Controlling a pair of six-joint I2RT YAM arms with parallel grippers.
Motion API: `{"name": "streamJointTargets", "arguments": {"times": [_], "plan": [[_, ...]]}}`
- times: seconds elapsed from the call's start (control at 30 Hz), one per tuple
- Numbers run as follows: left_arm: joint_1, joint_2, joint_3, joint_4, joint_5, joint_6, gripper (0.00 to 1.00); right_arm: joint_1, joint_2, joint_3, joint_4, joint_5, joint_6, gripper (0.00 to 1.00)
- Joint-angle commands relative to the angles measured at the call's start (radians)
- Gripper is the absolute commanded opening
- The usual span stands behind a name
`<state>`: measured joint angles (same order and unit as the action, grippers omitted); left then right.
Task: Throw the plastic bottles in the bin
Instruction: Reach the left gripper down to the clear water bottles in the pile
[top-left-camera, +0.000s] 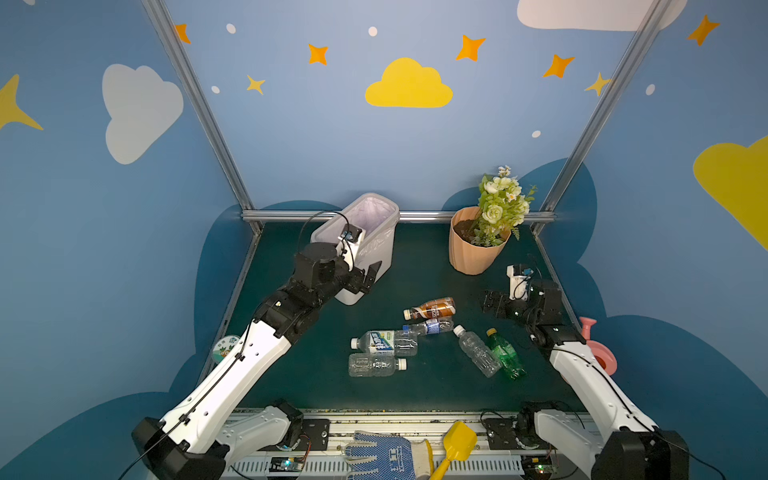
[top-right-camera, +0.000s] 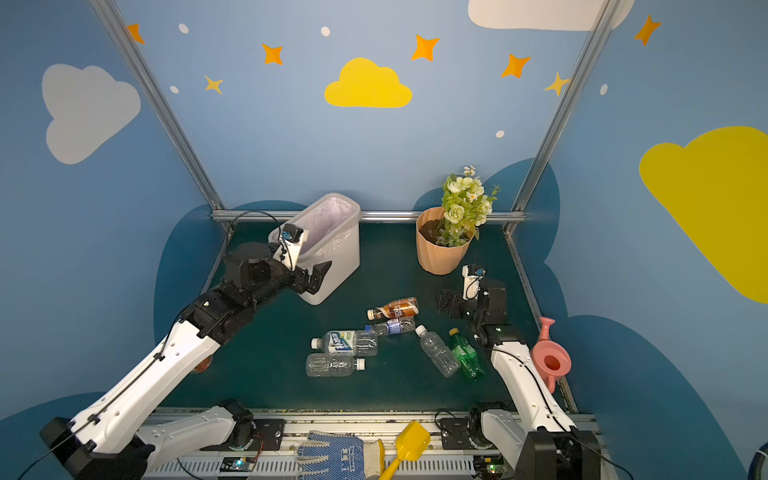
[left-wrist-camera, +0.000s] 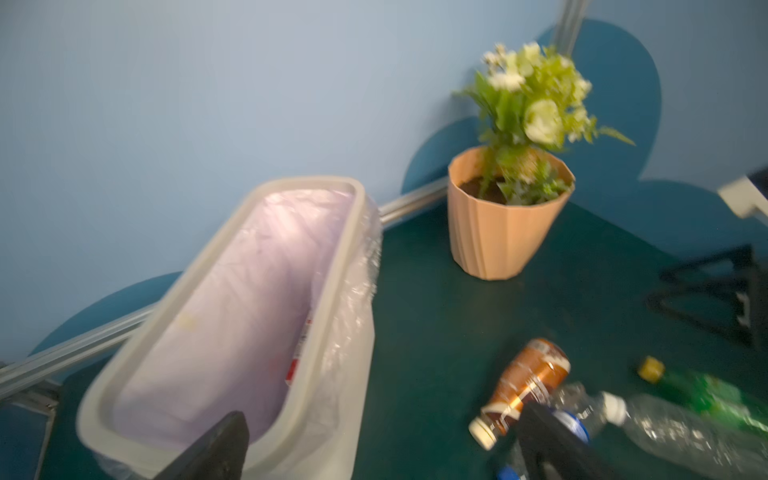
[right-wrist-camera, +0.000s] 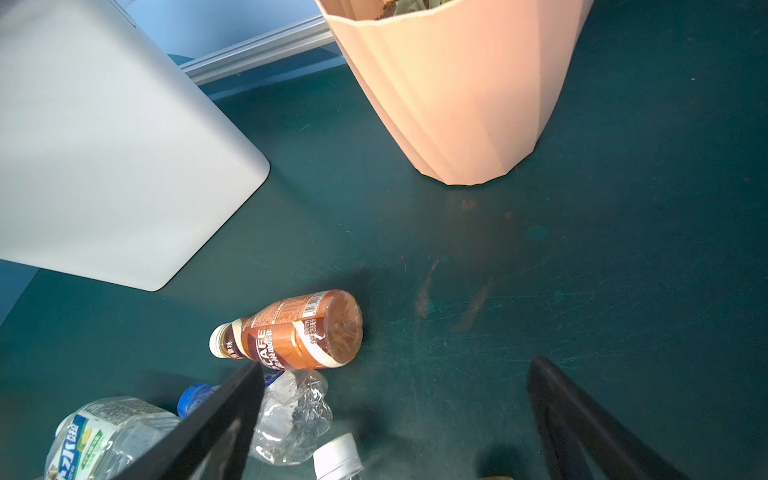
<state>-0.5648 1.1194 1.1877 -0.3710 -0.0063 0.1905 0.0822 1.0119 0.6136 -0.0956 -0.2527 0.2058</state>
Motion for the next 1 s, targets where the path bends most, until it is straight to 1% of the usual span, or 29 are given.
{"name": "streamJointTargets", "arguments": {"times": [0.0, 0.1, 0.37, 0.47, 0.57, 0.7, 0.83, 0.97], "plan": [[-0.058, 0.066, 0.012, -0.228, 0.088, 0.105, 1.00, 0.005, 0.005, 0.017, 0.027, 0.011, 0.020, 0.97], [-0.102, 0.133, 0.035, -0.316, 0.088, 0.151, 1.00, 0.005, 0.001, 0.018, 0.016, 0.028, 0.021, 0.97], [-0.179, 0.325, 0.128, -0.519, 0.076, 0.272, 0.97, 0.005, -0.015, 0.006, -0.002, 0.055, 0.005, 0.97], [-0.201, 0.407, 0.163, -0.586, 0.067, 0.291, 0.94, 0.006, -0.012, 0.006, -0.003, 0.056, 0.001, 0.97], [-0.213, 0.497, 0.219, -0.656, 0.031, 0.290, 0.90, 0.007, -0.006, 0.007, -0.003, 0.054, 0.000, 0.97], [-0.220, 0.586, 0.244, -0.685, 0.015, 0.311, 0.85, 0.006, 0.002, 0.009, -0.003, 0.051, -0.006, 0.97], [-0.219, 0.622, 0.230, -0.650, -0.024, 0.323, 0.85, 0.007, -0.001, 0.010, -0.013, 0.055, -0.014, 0.97], [-0.219, 0.654, 0.233, -0.658, -0.017, 0.328, 0.84, 0.005, -0.007, 0.001, -0.018, 0.062, -0.020, 0.97]]}}
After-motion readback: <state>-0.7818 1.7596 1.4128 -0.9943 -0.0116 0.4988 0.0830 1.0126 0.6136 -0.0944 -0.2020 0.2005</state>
